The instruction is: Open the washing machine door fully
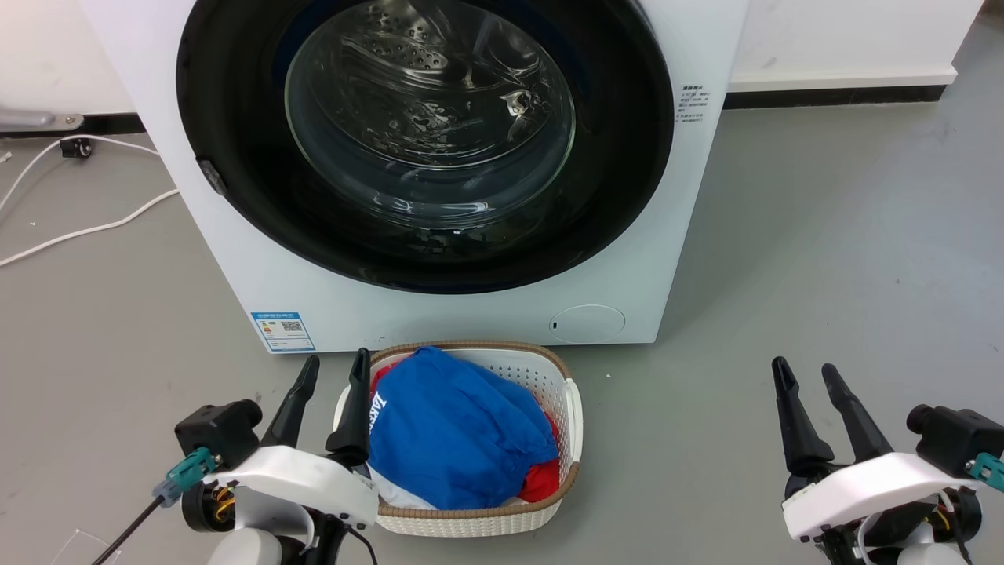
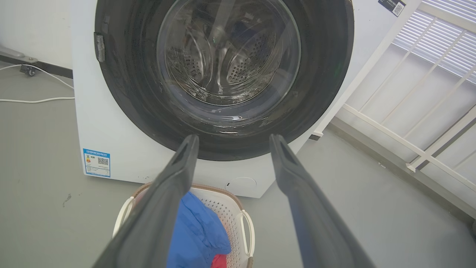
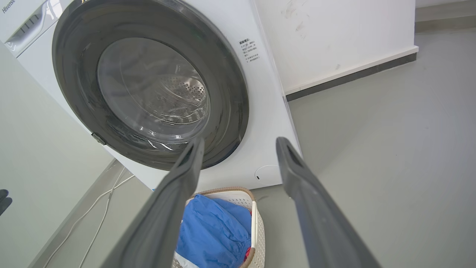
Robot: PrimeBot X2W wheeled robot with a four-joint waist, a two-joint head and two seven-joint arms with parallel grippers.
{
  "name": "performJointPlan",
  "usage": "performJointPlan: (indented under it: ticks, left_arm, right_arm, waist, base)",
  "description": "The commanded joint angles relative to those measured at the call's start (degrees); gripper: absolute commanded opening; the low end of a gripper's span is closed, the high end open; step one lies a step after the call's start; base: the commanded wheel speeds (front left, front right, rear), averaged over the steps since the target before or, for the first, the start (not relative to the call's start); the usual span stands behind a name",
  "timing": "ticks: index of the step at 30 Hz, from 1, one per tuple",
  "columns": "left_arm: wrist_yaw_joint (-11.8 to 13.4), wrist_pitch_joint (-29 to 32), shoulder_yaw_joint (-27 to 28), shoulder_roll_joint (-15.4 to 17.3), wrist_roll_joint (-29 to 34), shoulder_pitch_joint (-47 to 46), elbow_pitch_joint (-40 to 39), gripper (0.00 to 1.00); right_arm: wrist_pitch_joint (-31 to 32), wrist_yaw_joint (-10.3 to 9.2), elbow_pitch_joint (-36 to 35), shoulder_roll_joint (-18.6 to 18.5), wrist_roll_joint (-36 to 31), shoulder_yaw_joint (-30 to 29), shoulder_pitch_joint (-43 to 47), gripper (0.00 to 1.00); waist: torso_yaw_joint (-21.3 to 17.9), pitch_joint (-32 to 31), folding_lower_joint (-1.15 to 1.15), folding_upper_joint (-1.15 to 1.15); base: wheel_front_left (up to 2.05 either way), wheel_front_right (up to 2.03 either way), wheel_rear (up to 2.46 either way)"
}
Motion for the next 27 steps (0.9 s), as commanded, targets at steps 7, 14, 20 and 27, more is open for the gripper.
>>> performJointPlan:
  ticks: [7,14,20,27]
  left_arm:
    - [1.85,-1.63,-1.22,1.26,6.13,-1.70,0.02,1.00]
    - [2.71,-2.63,-2.02,1.75,9.84,-1.85,0.46,1.00]
    - [2.99,-3.46,-2.47,1.80,12.31,-2.01,0.80,1.00]
    - [2.36,-4.15,-2.55,1.58,14.16,-2.16,1.21,1.00]
  right_arm:
    - [-0.36,0.09,-1.59,0.09,-7.66,0.10,-0.07,1.00]
    - [-0.22,0.10,-2.10,0.30,-12.22,0.09,0.34,1.00]
    - [-0.45,0.10,-2.55,0.67,-14.66,-0.56,0.73,1.00]
    - [-0.78,0.11,-2.89,0.86,-17.60,-0.55,0.84,1.00]
  waist:
    - [-0.14,-0.01,0.00,0.00]
    - [-0.22,0.04,0.00,0.00]
    - [-0.35,0.07,0.00,0.00]
    - [-0.49,0.25,0.00,0.00]
  base:
    - [0.00,0.00,0.00]
    - [0.00,0.00,0.00]
    - [0.00,0.00,0.00]
    - [0.00,0.00,0.00]
